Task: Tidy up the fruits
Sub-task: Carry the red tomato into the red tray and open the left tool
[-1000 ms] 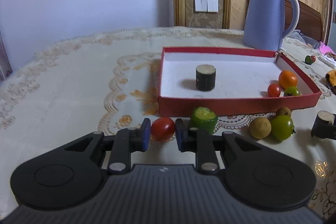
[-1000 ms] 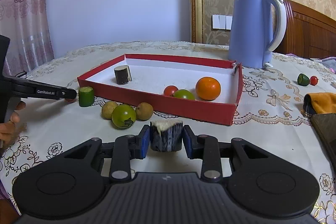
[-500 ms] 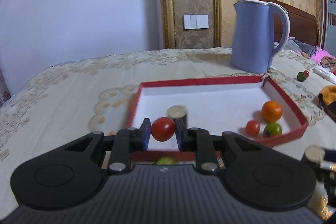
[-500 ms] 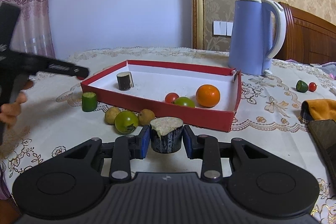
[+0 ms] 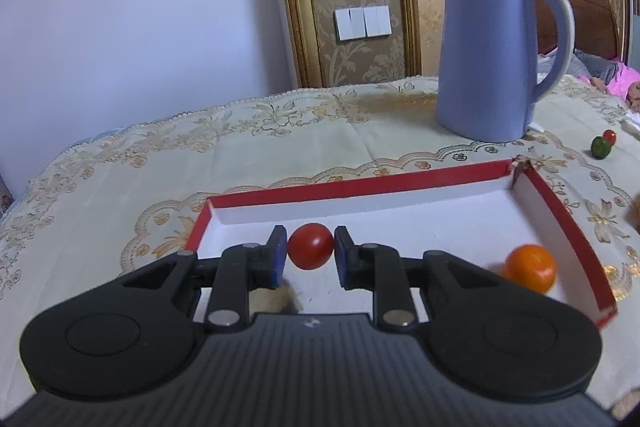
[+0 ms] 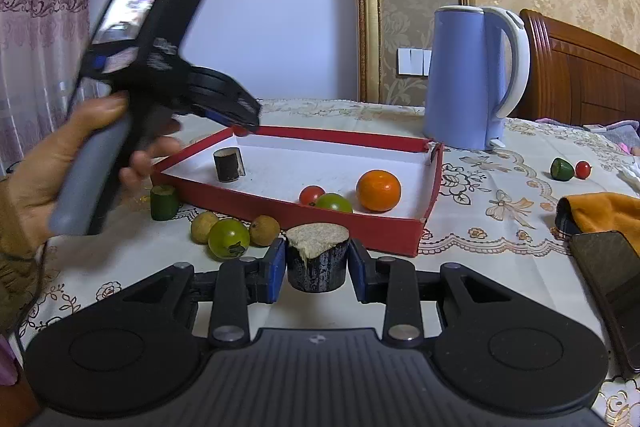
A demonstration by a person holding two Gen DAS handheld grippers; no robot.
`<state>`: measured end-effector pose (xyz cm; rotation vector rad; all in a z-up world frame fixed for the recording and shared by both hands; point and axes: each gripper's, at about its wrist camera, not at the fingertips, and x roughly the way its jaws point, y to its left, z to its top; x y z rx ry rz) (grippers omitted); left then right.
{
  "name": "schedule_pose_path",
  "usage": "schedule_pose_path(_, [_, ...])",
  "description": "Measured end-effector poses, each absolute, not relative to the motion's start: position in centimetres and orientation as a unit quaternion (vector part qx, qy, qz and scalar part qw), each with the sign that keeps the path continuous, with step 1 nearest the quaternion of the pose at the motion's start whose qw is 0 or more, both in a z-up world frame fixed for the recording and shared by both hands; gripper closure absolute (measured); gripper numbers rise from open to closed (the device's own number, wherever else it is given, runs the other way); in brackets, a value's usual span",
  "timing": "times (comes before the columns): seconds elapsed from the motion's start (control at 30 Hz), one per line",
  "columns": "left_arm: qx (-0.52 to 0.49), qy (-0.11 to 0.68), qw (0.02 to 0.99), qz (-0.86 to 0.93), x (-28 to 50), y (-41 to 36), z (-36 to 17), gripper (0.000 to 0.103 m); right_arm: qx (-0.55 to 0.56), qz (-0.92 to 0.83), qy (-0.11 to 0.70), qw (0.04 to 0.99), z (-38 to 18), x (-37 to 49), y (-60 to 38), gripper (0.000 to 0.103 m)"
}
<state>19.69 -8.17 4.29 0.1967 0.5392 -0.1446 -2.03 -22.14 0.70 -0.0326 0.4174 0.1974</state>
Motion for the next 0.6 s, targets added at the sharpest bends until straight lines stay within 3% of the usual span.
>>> schedule_pose_path(0.23, [0.093, 0.297, 0.948, -0.061, 22.0, -9.2, 2.9, 0.076, -0.013, 0.095, 0.207, 0.974, 0.8, -2.1, -22.5, 0.07])
schedule_pose_path(0.37, [0.108, 0.284, 0.952, -0.045, 21.0, -9.1, 3.0, 0.048, -0.011, 0.092, 0.209, 0.973, 0.6, -1.9, -22.5, 0.07])
schedule_pose_path(0.47, [0.116, 0.272, 0.955, -0.035, 19.4, -8.2, 3.6, 0.044, -0.01, 0.092, 0.209, 0.974, 0.7, -1.8, -22.5, 0.07])
schedule_pose_path(0.6, [0.086, 0.249, 0.964, -0.025, 15.8, -4.9, 4.6, 0.018, -0.011, 0.09, 0.207, 0.974, 0.8, -1.8, -22.3, 0.071])
